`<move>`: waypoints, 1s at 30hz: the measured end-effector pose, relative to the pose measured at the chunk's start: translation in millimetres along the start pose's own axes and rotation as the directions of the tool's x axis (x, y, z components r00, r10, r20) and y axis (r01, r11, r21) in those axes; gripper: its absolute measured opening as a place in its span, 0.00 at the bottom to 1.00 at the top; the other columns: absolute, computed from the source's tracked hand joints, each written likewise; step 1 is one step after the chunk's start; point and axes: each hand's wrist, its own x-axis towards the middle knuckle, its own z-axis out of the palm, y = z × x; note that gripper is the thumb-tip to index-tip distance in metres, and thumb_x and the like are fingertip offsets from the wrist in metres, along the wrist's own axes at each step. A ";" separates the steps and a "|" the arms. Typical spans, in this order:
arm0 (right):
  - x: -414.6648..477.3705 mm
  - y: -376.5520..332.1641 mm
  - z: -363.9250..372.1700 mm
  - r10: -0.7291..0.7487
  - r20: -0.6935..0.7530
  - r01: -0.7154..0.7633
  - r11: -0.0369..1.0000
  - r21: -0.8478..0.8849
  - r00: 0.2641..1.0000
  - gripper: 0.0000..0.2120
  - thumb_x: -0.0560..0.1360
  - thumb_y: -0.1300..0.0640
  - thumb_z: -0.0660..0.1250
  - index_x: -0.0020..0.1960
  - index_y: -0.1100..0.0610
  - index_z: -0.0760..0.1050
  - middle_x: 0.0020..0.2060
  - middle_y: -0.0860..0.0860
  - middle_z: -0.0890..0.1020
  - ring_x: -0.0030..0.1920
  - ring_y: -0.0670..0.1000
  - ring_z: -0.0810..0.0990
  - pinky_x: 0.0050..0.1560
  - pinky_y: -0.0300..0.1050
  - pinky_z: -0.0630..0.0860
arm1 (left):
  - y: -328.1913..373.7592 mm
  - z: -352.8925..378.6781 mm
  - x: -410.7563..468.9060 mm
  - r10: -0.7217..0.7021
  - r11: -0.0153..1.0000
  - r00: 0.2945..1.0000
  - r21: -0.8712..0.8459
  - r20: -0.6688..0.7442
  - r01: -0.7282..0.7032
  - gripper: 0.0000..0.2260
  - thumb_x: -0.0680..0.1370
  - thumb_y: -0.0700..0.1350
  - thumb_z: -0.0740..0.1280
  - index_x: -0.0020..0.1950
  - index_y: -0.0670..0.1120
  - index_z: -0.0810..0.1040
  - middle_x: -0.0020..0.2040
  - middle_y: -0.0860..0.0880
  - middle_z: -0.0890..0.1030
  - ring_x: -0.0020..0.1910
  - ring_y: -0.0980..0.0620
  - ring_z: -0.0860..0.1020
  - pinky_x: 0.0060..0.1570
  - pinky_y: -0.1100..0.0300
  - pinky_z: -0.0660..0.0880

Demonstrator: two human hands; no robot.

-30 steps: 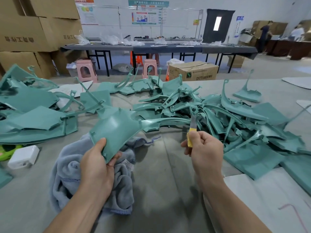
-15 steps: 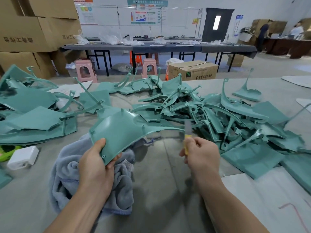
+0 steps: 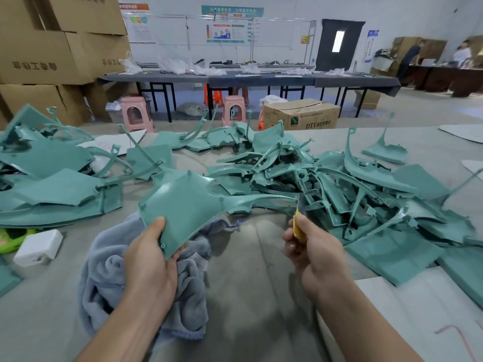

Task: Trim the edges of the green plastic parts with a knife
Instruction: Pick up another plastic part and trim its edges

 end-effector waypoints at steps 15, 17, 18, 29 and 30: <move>-10.8 10.2 5.3 -0.138 0.234 0.239 0.841 -0.486 0.962 0.16 0.80 0.61 0.67 0.34 0.57 0.81 0.26 0.56 0.79 0.25 0.47 0.73 0.26 0.37 0.67 | 6.9 -13.0 -3.2 0.271 0.839 0.852 0.324 0.448 -0.437 0.17 0.70 0.27 0.66 0.26 0.45 0.79 0.62 0.48 0.82 0.67 0.49 0.75 0.60 0.52 0.72; -5.1 9.6 2.7 -0.265 0.273 0.378 0.569 -0.731 0.925 0.18 0.80 0.56 0.69 0.31 0.52 0.80 0.24 0.49 0.80 0.23 0.42 0.71 0.26 0.33 0.66 | 2.9 -14.5 0.4 0.267 0.826 0.845 0.342 0.463 -0.448 0.21 0.68 0.23 0.64 0.24 0.46 0.79 0.60 0.51 0.83 0.69 0.55 0.73 0.64 0.50 0.70; -3.4 8.4 2.0 -0.296 0.316 0.420 0.414 -0.808 0.901 0.18 0.79 0.54 0.70 0.30 0.50 0.79 0.24 0.45 0.80 0.24 0.41 0.73 0.26 0.32 0.67 | 1.6 -15.5 2.2 0.259 0.835 0.846 0.333 0.466 -0.439 0.21 0.68 0.23 0.64 0.24 0.46 0.79 0.59 0.52 0.84 0.68 0.55 0.74 0.64 0.49 0.70; -0.8 13.2 -2.5 -0.317 0.407 0.472 0.164 -0.866 0.857 0.13 0.79 0.51 0.69 0.36 0.50 0.79 0.27 0.47 0.79 0.26 0.43 0.75 0.26 0.35 0.70 | -6.5 -25.7 9.6 0.356 0.659 0.766 0.437 0.536 -0.612 0.01 0.61 0.49 0.70 0.30 0.53 0.80 0.57 0.54 0.84 0.65 0.54 0.76 0.64 0.44 0.71; -4.0 18.9 1.2 -0.246 0.455 0.492 0.122 -0.862 0.856 0.12 0.79 0.50 0.70 0.38 0.49 0.80 0.28 0.46 0.80 0.28 0.43 0.75 0.27 0.35 0.69 | -6.4 -25.6 9.9 0.349 0.666 0.772 0.438 0.532 -0.604 0.02 0.61 0.49 0.69 0.30 0.53 0.80 0.57 0.54 0.85 0.65 0.54 0.76 0.64 0.43 0.71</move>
